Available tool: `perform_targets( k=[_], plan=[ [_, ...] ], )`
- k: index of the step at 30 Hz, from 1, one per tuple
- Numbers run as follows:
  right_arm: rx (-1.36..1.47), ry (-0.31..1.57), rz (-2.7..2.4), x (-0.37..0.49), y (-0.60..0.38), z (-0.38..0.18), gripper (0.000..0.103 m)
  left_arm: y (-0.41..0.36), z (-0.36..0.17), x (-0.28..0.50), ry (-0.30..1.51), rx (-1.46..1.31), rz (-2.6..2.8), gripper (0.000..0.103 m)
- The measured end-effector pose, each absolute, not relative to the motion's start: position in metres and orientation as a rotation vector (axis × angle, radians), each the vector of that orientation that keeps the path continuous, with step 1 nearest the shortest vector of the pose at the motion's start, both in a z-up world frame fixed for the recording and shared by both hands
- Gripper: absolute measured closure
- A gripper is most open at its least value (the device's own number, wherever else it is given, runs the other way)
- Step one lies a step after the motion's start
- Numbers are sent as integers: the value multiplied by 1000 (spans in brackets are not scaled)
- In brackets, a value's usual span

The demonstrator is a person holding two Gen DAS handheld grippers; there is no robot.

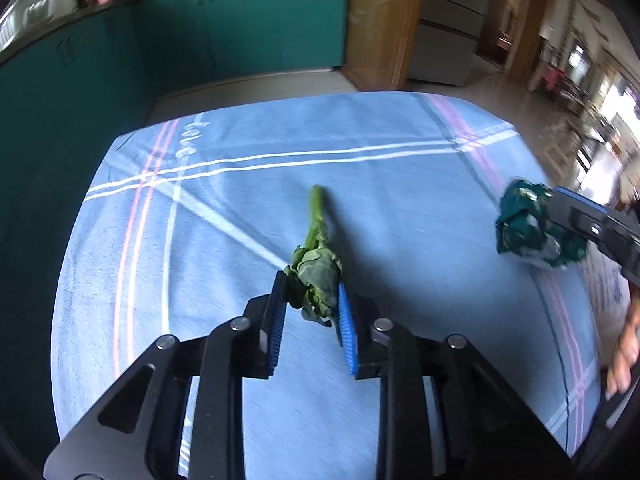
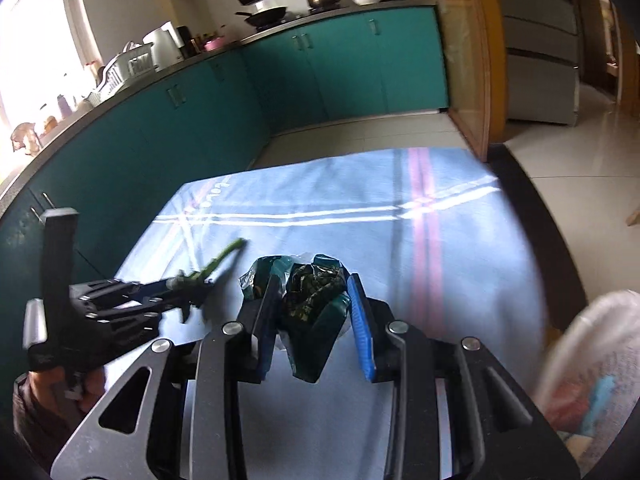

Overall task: Collect trash
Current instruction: 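Grasp the dark green foil wrapper with the right tool while the left tool approaches the green vegetable stalk, then grasp the green vegetable stalk with the left tool while the right tool holds the wrapper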

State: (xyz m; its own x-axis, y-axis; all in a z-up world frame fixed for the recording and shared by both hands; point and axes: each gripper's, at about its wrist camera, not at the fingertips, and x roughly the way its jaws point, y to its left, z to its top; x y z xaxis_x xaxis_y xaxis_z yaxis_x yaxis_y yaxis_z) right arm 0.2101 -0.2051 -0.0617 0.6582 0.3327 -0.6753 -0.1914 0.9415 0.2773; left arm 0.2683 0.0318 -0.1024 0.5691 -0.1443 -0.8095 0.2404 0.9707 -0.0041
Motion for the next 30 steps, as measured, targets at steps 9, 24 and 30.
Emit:
perform_targets(
  k=[9, 24, 30],
  plan=[
    [284, 838, 290, 168, -253, -77, 66, -28, -97, 200, 901, 281, -343, 49],
    [84, 848, 195, 177, -232, -93, 23, -17, -113, 222, 946, 218, -243, 39],
    [62, 863, 185, 182, -225, -102, 22, -15, -115, 220, 952, 221, -238, 38]
  ],
)
